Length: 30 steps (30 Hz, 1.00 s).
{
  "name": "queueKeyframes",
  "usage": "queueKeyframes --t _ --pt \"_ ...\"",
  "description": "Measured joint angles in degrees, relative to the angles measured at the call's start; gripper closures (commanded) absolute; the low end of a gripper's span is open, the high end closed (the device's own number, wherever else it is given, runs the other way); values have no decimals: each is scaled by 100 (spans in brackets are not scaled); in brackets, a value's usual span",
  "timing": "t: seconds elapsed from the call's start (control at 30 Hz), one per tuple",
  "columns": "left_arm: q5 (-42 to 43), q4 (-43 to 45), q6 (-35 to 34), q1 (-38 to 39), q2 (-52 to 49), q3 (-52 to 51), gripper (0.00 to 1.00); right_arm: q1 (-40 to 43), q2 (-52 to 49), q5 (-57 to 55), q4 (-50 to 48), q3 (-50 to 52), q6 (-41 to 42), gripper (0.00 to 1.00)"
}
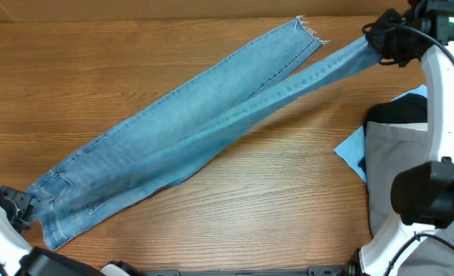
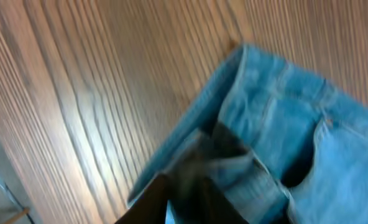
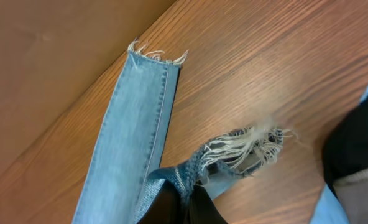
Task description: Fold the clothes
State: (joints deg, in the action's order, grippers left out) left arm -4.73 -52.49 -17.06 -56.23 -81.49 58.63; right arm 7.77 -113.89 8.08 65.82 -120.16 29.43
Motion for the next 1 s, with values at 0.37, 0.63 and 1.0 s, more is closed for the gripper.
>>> queueKeyframes --t 0.37,0.63,1.0 --pt "-175 144 -26 -7 -966 0 79 -120 -463 -66 -553 17 66 95" --pt "-181 155 -63 -7 -1027 0 78 -299 -997 116 -1104 20 188 95" --pt "-197 96 -63 -7 -1029 0 78 -645 -1663 525 -2675 39 208 95"
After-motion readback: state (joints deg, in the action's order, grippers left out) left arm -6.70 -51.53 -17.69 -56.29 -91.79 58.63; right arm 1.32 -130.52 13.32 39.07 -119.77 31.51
